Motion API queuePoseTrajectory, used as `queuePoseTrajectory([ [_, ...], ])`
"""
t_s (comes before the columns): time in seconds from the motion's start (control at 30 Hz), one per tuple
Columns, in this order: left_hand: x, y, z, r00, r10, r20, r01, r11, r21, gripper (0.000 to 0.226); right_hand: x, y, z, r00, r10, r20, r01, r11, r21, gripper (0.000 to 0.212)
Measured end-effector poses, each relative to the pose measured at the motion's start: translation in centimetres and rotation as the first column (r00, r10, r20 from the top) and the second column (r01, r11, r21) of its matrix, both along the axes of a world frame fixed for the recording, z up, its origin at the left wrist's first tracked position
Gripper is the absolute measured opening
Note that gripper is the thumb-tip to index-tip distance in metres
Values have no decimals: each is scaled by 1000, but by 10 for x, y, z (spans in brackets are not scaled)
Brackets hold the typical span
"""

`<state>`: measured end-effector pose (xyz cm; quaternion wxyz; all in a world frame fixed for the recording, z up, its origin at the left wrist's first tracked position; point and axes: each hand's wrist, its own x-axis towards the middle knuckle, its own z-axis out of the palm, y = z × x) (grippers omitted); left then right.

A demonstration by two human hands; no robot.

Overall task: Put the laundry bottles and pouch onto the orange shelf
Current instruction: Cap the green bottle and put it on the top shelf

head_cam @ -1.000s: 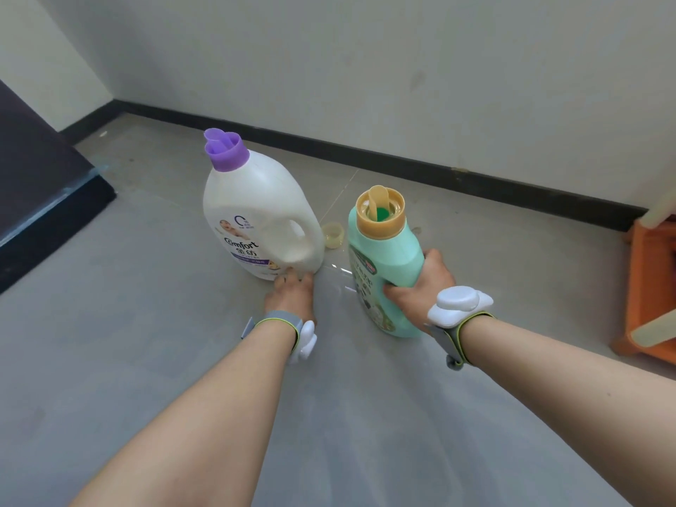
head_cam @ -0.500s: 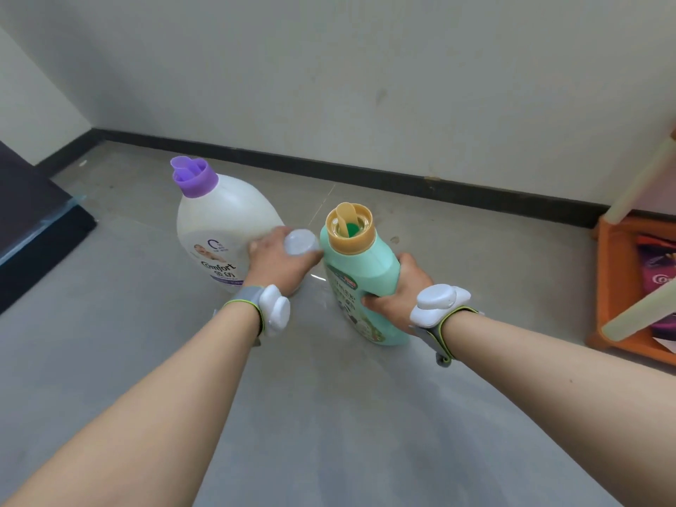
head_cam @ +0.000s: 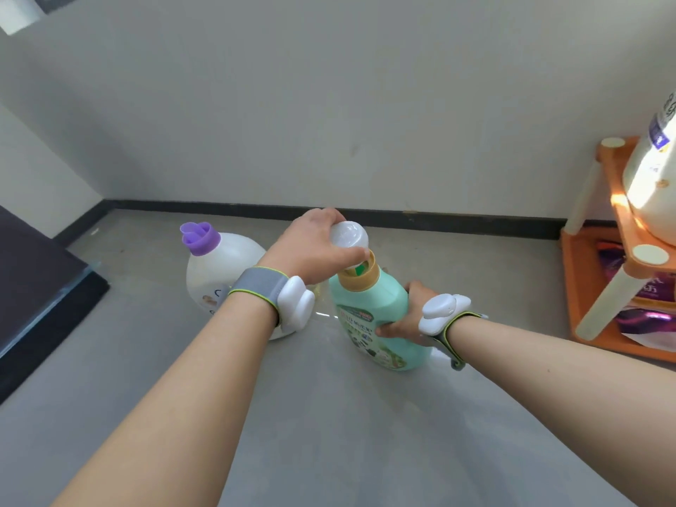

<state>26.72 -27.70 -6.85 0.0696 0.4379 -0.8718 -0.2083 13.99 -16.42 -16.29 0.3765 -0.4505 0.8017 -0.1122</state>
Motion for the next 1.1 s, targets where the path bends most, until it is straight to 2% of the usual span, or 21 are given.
queuePoseTrajectory([
  [0.13,-5,7,3,995,-14,97,24,994,-111,58,1,3,4,1000,-30,-2,30,997,-76,74],
  [0.23,-7,11,4,979,-32,200,57,991,-119,64,4,4,8,1000,-16,-11,15,995,-103,68],
  [0.37,-5,7,6,967,-133,218,132,991,18,65,6,3,13,997,32,-76,-37,996,-76,62],
  [0.47,-2,6,7,972,-164,166,151,984,91,78,6,3,12,997,30,-77,-36,996,-81,59],
  [0.53,-2,8,5,993,-69,93,67,998,18,74,6,4,13,998,25,-62,-30,996,-87,61],
  [0.6,-3,7,5,992,-36,119,42,998,-53,60,6,4,13,997,39,-67,-44,996,-79,62],
  [0.67,-3,5,9,987,-106,122,101,994,47,46,6,3,12,996,52,-69,-58,995,-81,60],
  [0.73,-4,7,12,985,-158,69,145,976,164,57,6,3,12,997,57,-60,-62,994,-85,59],
  [0.77,-4,8,13,988,-148,38,140,976,167,58,6,3,13,996,62,-62,-67,994,-84,60],
  [0.83,-7,10,13,995,-100,15,98,991,91,50,6,3,14,994,85,-65,-90,992,-85,60],
  [0.9,-7,9,14,990,-122,70,120,992,32,38,6,3,15,993,95,-73,-101,991,-83,57],
  [1.0,-6,12,14,982,-186,35,177,968,177,51,7,3,15,994,71,-77,-77,994,-72,57],
  [1.07,-8,13,12,990,-134,50,129,987,96,47,6,3,15,994,86,-67,-92,992,-83,55],
  [1.1,-8,13,12,989,-100,113,100,995,9,50,6,3,14,993,101,-62,-106,990,-90,54],
])
